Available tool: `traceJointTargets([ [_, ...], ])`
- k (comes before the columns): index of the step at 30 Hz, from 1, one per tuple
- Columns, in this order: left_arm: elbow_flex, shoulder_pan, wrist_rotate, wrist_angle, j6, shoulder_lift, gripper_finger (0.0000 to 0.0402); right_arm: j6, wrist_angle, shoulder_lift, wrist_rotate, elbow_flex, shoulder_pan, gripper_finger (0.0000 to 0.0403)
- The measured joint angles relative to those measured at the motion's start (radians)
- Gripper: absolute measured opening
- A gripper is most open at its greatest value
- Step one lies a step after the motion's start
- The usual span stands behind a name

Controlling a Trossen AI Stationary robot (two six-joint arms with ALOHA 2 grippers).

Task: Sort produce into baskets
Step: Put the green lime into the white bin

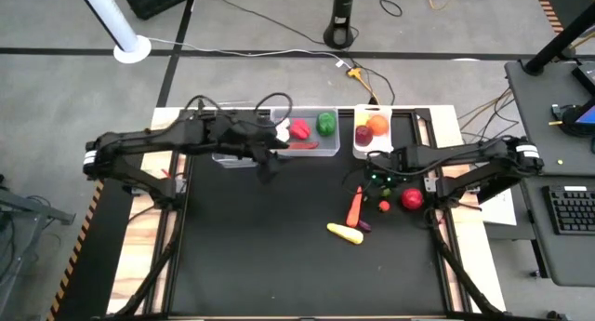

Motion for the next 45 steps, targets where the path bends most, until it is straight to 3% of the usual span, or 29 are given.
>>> traceJointTargets([
  [9, 0.0, -0.058, -0.108, 0.011, -0.035, -0.083, 0.0199, -0.021, 0.101, 0.0, 0.001, -0.098, -0.045, 0.0304],
  [15, 0.0, -0.072, -0.124, 0.014, -0.042, -0.083, 0.0199, -0.012, 0.148, 0.0, 0.001, -0.144, -0.057, 0.0287],
  [27, 0.0, -0.076, -0.13, 0.031, -0.043, -0.066, 0.0199, 0.008, 0.152, -0.002, 0.0, -0.186, -0.057, 0.0193],
  [36, 0.0, -0.076, -0.13, 0.03, -0.057, -0.061, 0.0199, -0.056, 0.141, -0.015, 0.023, -0.083, -0.077, 0.0182],
  [45, 0.0, -0.09, -0.13, -0.068, -0.128, -0.061, 0.0199, -0.233, 0.146, -0.015, 0.077, 0.137, -0.209, 0.0184],
])
